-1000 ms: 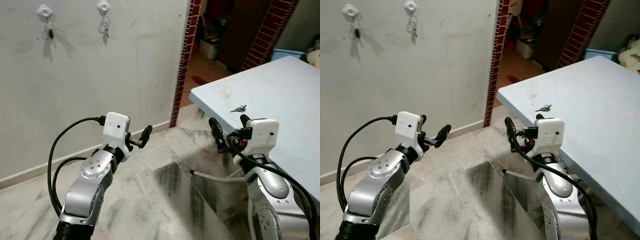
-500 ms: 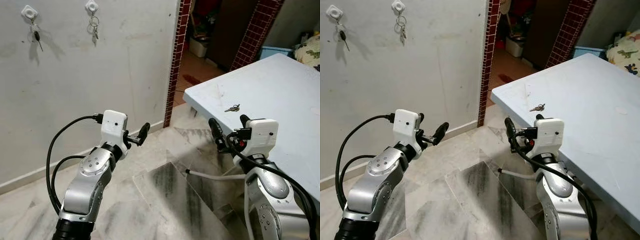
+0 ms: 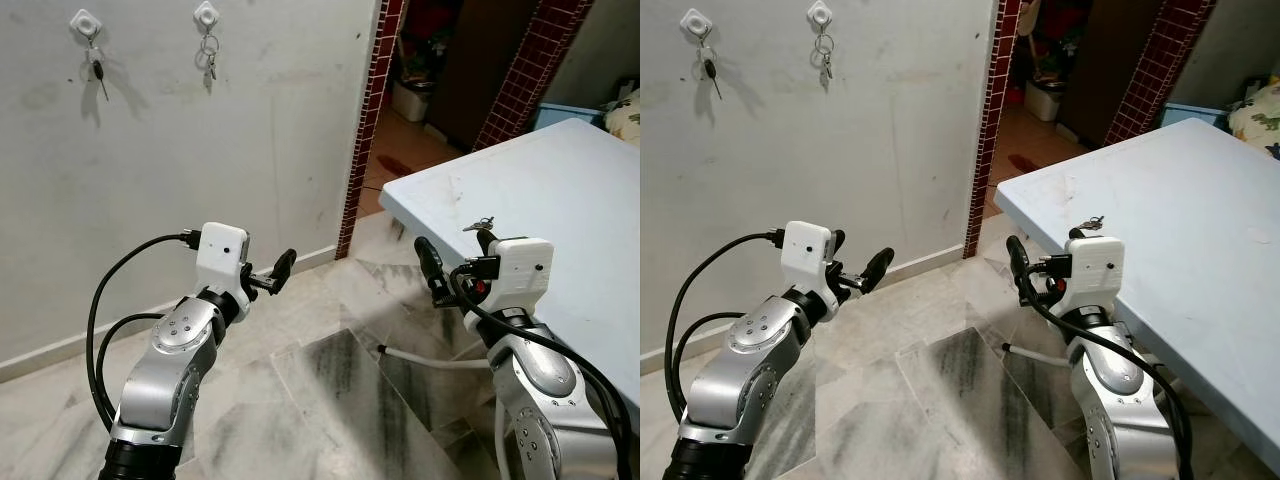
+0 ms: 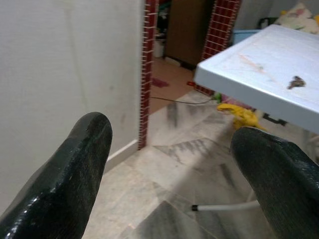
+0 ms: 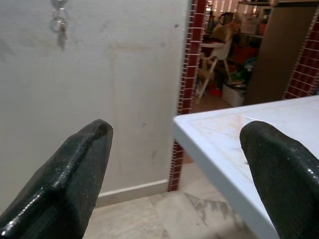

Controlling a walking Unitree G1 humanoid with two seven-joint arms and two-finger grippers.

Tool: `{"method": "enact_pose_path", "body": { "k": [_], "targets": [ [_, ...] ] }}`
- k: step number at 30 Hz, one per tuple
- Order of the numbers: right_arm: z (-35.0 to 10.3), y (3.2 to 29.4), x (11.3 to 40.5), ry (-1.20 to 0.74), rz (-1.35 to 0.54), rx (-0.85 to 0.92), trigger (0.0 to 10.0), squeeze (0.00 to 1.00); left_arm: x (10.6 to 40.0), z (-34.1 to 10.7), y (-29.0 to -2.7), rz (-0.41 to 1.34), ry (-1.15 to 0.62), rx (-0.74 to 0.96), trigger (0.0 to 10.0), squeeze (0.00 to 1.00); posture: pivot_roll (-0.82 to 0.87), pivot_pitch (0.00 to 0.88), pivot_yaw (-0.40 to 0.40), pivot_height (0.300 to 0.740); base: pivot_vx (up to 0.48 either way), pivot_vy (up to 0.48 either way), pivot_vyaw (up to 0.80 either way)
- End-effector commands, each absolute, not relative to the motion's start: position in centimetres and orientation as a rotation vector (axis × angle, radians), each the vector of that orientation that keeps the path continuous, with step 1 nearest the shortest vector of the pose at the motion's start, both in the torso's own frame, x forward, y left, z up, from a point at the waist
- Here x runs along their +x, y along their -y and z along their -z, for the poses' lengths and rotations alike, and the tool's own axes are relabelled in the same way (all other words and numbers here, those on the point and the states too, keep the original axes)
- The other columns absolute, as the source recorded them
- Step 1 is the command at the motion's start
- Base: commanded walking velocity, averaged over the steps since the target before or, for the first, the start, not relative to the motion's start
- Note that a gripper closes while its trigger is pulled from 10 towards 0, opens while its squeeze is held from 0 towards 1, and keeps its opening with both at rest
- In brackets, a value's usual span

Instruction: Hang keys on a hook

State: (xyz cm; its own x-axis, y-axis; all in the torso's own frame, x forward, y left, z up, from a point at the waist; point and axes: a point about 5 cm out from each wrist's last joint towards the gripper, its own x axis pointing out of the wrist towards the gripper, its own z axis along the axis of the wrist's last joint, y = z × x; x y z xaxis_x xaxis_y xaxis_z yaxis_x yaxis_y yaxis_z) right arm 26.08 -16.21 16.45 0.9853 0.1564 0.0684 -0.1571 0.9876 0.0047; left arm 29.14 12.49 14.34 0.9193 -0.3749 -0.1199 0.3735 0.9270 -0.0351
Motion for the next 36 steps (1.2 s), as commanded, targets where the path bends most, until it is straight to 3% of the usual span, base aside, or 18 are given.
{"method": "enact_pose_path", "body": {
  "k": [1, 18, 36],
  "targets": [
    [-16.76, 16.45, 26.15, 0.078, -0.142, 0.005, 10.0, 0.00, 29.01, -14.46, -11.90, 0.417, -0.127, -0.015, 10.0, 0.00, 0.11, 0.009, -0.049, 0.740, 0.000, -0.454, 0.00],
    [-16.71, 16.44, 26.22, 0.081, -0.133, 0.008, 10.0, 0.00, 29.13, -14.57, -12.09, 0.417, -0.130, -0.007, 10.0, 0.00, 0.11, 0.013, -0.042, 0.740, 0.000, -0.451, 0.00],
    [-16.86, 16.24, 26.31, 0.088, -0.132, 0.019, 10.0, 0.00, 29.69, -14.78, -12.55, 0.378, -0.129, -0.033, 10.0, 0.00, 0.11, 0.016, -0.039, 0.740, 0.000, 0.000, 0.00]
  ]
}}
